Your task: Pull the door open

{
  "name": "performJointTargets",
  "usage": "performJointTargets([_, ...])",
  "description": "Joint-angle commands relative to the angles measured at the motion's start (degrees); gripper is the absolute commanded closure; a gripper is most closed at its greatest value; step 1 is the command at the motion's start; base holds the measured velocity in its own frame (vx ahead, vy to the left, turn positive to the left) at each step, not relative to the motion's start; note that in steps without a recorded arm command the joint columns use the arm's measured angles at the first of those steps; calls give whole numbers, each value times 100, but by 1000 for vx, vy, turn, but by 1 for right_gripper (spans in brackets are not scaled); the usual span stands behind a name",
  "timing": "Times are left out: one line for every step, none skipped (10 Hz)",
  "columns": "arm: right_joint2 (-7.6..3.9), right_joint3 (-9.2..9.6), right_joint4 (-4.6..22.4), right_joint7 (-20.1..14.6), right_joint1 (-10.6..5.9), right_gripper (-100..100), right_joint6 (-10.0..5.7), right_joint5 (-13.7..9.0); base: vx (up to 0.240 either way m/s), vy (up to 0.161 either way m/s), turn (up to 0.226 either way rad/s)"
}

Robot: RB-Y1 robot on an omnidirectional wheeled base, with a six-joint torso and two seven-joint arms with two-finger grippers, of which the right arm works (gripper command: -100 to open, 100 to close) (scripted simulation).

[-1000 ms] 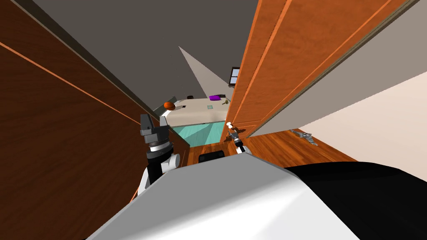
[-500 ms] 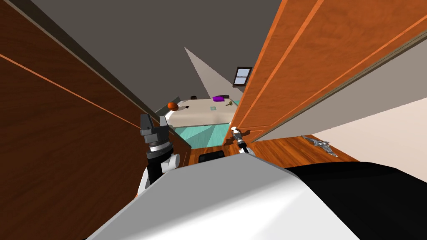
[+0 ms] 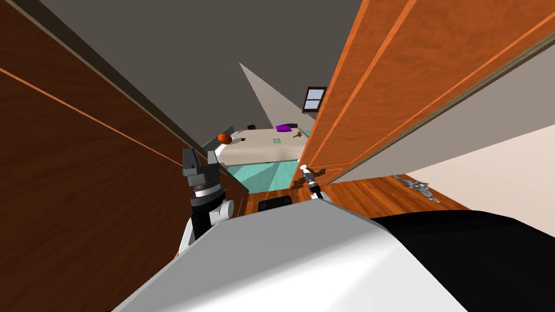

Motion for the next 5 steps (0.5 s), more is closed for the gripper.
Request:
performJointTargets([12, 6, -5, -2, -4, 100, -14, 0, 0, 0, 0])
performJointTargets([-6, 33, 11, -213, -6, 100, 1, -45, -12, -9, 12])
performJointTargets([-9, 48, 15, -307, -10, 100, 2, -65, -17, -13, 18])
performJointTargets([-12, 63, 19, -401, -14, 100, 2, -85, -16, -8, 13])
performJointTargets([-16, 86, 25, -535, -20, 100, 2, -116, -15, -8, 14])
